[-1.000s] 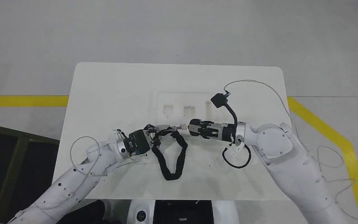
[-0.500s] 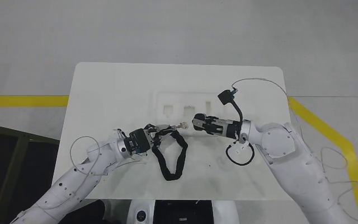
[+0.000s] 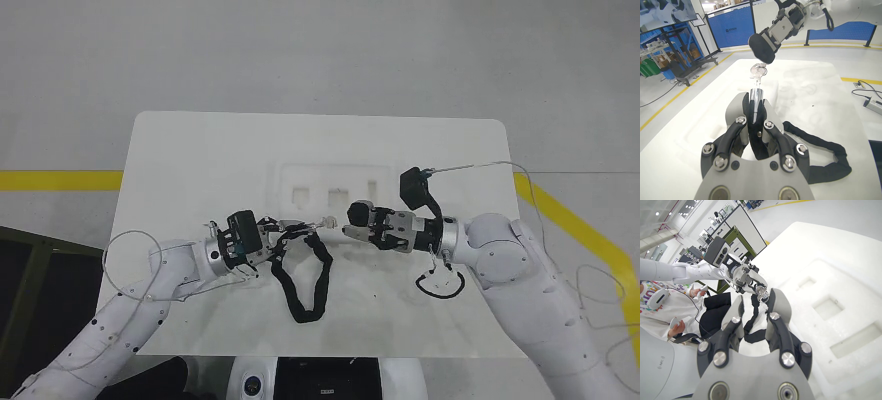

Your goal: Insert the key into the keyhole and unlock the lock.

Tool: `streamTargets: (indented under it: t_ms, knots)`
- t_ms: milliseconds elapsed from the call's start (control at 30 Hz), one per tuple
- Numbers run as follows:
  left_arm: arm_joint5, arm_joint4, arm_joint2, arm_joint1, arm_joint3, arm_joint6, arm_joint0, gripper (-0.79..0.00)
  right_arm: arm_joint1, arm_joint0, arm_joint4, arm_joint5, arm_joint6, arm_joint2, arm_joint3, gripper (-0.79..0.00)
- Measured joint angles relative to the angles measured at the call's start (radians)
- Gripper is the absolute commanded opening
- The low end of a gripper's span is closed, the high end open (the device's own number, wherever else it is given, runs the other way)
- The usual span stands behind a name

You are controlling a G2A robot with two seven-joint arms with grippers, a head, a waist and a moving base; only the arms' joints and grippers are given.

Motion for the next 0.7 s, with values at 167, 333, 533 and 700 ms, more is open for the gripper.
streamTargets:
  t_ms: [167,333,533,700]
  knots:
    - [-0.083,-0.030,-0.018,-0.001,0.000,-0.043,-0.016,-0.785,0.000,0.000,0.001,0.002,0.001,0.000,0.000,0.000]
    - [-0.164,-0.055,-0.030,-0.002,0.008,-0.081,-0.038,-0.785,0.000,0.000,0.001,0.002,0.001,0.000,0.000,0.000]
    - [-0.234,-0.087,-0.036,-0.008,0.024,-0.097,-0.067,-0.785,-0.002,0.004,-0.127,-0.109,-0.075,0.005,-0.013,0.000]
    - [-0.269,-0.098,-0.041,-0.012,0.035,-0.108,-0.084,-0.785,-0.012,0.007,-0.370,-0.261,-0.254,0.017,0.003,0.000]
